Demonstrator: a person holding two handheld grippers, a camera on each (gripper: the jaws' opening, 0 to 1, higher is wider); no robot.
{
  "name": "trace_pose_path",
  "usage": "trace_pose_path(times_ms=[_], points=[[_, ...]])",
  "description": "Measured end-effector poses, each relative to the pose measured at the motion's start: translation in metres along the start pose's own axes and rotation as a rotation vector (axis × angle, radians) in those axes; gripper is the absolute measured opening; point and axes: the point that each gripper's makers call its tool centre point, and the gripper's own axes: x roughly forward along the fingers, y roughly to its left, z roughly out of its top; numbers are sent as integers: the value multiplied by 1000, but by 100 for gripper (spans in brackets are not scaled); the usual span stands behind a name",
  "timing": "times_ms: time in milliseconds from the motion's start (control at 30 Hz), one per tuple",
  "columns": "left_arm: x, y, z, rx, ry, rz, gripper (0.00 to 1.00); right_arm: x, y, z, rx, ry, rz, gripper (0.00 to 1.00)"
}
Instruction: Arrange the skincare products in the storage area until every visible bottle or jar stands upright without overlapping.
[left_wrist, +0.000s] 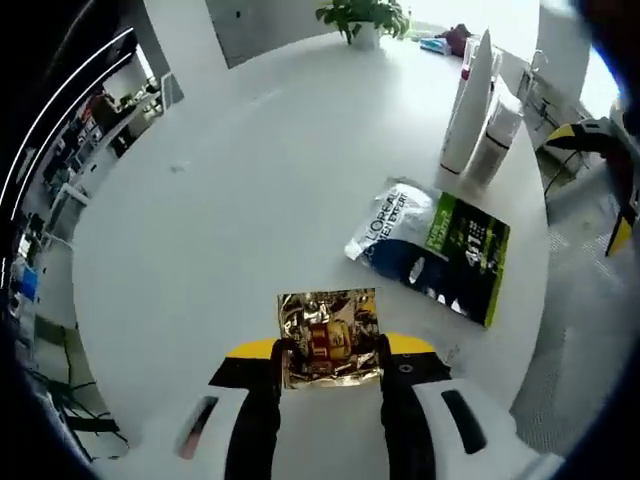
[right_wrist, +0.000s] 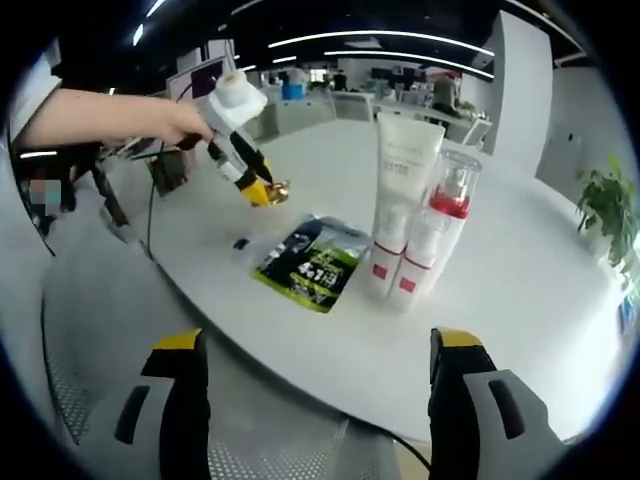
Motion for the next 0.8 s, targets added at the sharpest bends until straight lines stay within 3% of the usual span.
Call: trace_pose_path(times_ms=[133, 300, 600, 800], points=[[8, 1, -2, 129, 41, -62, 37, 0, 0, -1, 2, 4, 0, 92], [14, -3, 1, 229, 56, -129, 37, 0, 0, -2, 6, 11, 0, 92], [29, -8, -2, 373, 115, -219, 37, 1, -1, -4, 13, 22, 1, 91], [40, -6, -8, 421, 143, -259, 37, 2, -1, -5, 14, 31, -2, 91]])
